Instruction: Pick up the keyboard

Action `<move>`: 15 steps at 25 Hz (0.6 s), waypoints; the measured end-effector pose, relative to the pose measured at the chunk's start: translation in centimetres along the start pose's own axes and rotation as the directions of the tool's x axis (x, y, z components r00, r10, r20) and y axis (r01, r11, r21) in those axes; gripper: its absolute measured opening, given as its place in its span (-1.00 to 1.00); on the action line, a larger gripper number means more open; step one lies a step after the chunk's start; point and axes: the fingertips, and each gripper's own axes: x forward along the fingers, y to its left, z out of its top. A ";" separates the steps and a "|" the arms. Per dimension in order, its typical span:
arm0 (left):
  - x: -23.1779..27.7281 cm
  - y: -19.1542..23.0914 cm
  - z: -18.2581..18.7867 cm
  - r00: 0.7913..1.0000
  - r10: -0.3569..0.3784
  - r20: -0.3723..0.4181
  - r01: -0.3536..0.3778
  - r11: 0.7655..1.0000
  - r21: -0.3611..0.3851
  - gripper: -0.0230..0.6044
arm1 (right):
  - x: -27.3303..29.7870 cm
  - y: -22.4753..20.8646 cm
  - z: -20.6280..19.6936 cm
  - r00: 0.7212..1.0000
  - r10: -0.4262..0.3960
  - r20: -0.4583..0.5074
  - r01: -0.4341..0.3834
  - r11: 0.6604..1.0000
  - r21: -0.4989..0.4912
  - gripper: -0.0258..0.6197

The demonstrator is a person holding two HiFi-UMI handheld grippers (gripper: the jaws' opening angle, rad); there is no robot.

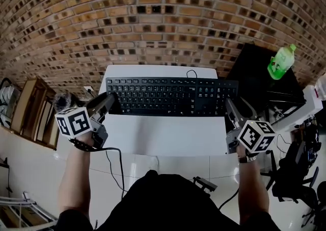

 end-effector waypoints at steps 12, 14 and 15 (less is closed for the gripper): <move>-2.8 -2.6 2.0 0.997 0.000 0.077 -0.005 0.998 0.061 -0.49 | -3.4 1.7 0.7 0.997 -0.013 0.071 0.013 1.000 0.007 -0.35; -3.1 -2.9 2.3 0.996 0.000 0.087 -0.006 0.998 0.069 -0.49 | -3.8 2.0 1.0 0.997 -0.014 0.082 0.014 1.000 0.002 -0.35; -3.3 -3.1 2.4 0.996 -0.002 0.091 -0.005 0.997 0.071 -0.49 | -4.0 2.0 1.1 0.996 -0.015 0.087 0.015 1.000 -0.001 -0.35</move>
